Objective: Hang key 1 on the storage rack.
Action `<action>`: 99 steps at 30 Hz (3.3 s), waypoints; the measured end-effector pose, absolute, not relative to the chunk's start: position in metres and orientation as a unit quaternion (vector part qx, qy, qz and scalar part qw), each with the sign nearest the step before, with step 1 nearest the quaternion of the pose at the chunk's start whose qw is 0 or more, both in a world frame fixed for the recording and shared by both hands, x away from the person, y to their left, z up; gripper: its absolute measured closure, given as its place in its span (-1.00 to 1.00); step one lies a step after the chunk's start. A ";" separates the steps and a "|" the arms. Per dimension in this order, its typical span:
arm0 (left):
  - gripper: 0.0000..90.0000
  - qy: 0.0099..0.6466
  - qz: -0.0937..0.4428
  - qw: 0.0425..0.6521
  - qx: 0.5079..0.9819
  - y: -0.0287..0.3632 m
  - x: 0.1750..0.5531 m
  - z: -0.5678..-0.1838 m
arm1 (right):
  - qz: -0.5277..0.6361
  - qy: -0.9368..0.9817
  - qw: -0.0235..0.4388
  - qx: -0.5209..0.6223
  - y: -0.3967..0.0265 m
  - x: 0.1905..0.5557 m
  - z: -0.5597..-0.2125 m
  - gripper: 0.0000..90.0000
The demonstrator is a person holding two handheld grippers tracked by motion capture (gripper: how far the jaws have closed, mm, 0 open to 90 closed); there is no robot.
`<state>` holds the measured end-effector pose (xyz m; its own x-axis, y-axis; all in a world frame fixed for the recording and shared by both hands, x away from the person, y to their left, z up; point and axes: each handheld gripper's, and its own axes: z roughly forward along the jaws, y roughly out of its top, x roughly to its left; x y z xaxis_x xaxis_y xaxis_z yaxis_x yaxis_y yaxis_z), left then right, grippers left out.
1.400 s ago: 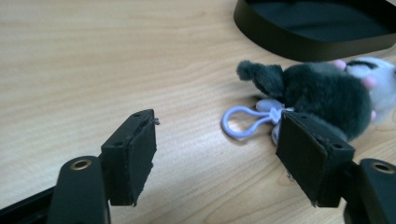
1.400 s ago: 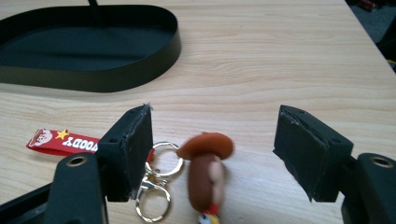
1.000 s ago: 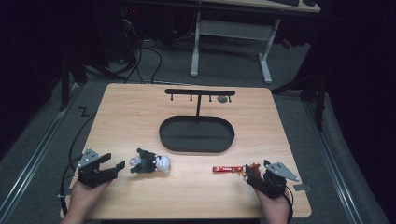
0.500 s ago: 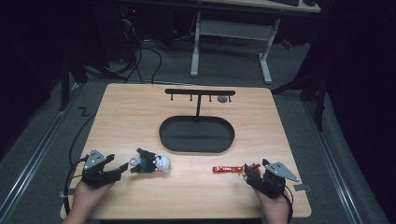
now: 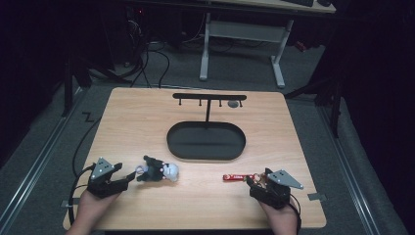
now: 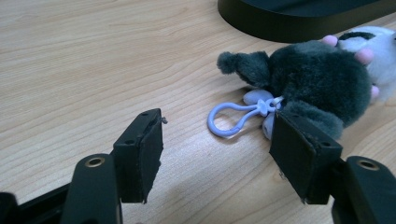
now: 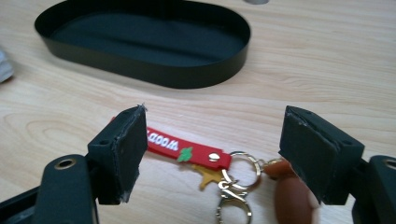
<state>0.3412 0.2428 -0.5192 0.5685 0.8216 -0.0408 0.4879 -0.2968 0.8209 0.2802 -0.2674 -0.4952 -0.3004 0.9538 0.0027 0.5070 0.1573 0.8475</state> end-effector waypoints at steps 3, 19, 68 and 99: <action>-0.22 0.415 0.201 0.417 0.783 0.242 0.341 -0.520 | 0.383 0.717 0.271 0.515 -0.262 0.282 -0.496 -0.47; -0.22 0.404 0.211 0.407 0.792 0.237 0.338 -0.520 | 0.355 0.759 0.242 0.489 -0.239 0.282 -0.498 -0.45; -0.22 0.394 0.213 0.407 0.796 0.239 0.336 -0.518 | 0.217 0.832 0.095 0.501 -0.227 0.294 -0.485 -0.30; -0.22 0.390 0.211 0.400 0.802 0.237 0.336 -0.520 | 0.164 0.815 0.078 0.550 -0.280 0.295 -0.464 -0.31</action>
